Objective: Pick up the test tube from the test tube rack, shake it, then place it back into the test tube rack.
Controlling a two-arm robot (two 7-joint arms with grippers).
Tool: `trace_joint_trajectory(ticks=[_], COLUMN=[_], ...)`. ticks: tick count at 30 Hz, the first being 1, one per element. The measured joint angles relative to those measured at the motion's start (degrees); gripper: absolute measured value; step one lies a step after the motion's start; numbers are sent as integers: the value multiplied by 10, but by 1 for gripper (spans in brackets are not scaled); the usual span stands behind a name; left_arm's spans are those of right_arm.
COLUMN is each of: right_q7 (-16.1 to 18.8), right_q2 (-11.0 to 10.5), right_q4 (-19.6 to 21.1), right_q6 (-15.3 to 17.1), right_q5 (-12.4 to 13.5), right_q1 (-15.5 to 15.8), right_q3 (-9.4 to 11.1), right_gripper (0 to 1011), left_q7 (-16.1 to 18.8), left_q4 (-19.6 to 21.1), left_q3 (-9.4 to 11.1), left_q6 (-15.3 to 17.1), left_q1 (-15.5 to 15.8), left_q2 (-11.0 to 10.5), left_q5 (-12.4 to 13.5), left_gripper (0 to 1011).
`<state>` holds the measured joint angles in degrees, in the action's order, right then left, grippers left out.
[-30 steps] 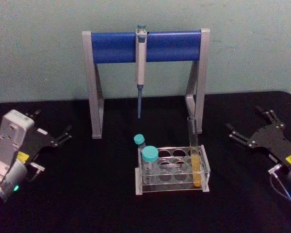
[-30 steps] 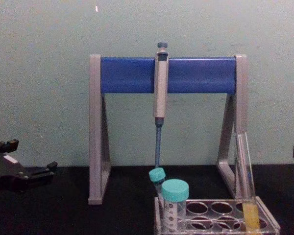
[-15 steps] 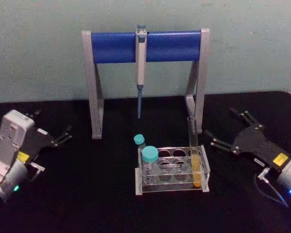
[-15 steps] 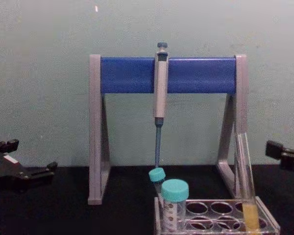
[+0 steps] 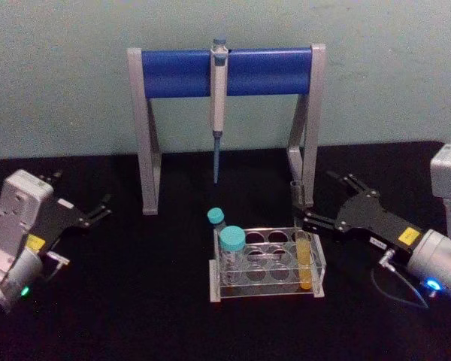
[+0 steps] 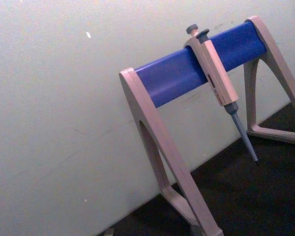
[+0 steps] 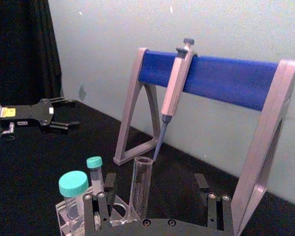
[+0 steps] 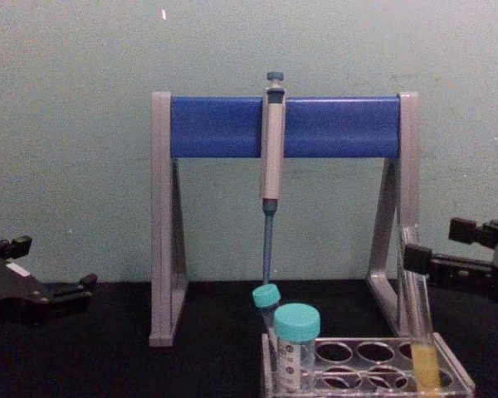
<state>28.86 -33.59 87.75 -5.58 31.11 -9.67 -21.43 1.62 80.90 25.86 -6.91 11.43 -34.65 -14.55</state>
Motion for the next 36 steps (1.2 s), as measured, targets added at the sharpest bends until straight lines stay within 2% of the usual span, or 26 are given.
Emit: trace_joint_trajectory(ticks=[5,11,26,36], right_q7=[8,19,27,29], right_q2=[9,13,14,13], right_q4=[-8,-15,-21,-21], right_q6=[37,59,88,92], right_q5=[8,9,19,22], right_q1=[-11,-22,-30,-33], right_q3=[0,-3,-11,-13], right_gripper=[1000,1000,1000,1000], left_q7=[0,0,0,0], left_q4=[0,0,0,0], left_q3=[0,0,0,0], left_q6=[0,0,0,0], left_q1=[0,0,0,0], left_q2=[0,0,0,0], left_q5=[0,0,0,0], left_gripper=[1001,1001,1001,1001])
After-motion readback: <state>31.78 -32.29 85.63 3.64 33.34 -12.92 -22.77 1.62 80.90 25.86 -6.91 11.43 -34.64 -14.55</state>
